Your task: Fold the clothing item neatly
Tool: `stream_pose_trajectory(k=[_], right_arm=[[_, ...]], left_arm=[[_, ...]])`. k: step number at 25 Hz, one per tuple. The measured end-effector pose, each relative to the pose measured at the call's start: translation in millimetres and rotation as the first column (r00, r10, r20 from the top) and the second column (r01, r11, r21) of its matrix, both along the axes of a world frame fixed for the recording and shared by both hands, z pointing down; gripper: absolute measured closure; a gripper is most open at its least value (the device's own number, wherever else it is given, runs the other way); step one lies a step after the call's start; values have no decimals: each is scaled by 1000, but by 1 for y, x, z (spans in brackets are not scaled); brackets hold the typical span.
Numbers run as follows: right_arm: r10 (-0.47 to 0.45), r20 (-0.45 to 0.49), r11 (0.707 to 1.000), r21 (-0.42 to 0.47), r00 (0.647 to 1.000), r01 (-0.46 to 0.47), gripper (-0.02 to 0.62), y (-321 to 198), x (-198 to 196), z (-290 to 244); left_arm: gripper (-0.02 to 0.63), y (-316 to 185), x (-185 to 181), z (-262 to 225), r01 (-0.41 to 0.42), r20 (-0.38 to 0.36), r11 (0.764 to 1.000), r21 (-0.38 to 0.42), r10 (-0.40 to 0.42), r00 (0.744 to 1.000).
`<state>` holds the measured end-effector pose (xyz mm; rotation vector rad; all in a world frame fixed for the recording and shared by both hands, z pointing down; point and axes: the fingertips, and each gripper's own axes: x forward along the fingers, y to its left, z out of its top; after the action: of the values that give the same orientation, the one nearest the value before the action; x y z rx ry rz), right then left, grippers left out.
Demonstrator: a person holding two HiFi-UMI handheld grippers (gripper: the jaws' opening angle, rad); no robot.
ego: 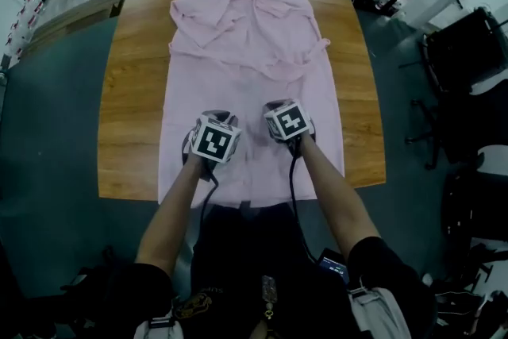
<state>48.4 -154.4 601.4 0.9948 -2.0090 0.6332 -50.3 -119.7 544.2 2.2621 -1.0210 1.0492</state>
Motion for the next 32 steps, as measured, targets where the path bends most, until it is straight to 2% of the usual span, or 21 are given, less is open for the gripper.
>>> stream_pose_trajectory(k=[5,11,15,18,22,25,32], right_arm=[[45,19,999,29,999,-45,586,4,-4,-20],[-19,27,998,67,999,17,586,21,-37,-42],[-39,6,999,37,999,39,586,30,-46,-30],[-16,-9,1000,0,1000,16,583,31,-46,-13],[-4,15,1000,-10,1000,4,566,35,-47,-12],[-28,40,1000,11,999,28,566,37,-49,-31],[-34,121,993,120,992,19,566,29,-50,-104]], left_arm=[[541,-1,-12,6,-28,-3,1000,-6,28,1000],[541,3,-18,20,-51,-20,998,-38,50,999],[541,10,-19,24,-67,-10,996,-50,67,998],[541,9,-18,20,-79,-25,996,-32,78,997],[549,6,-22,3,-70,-39,998,2,70,997],[590,2,-29,-16,-46,-69,999,28,48,996],[598,-4,-33,-84,-42,-175,997,71,54,983]])
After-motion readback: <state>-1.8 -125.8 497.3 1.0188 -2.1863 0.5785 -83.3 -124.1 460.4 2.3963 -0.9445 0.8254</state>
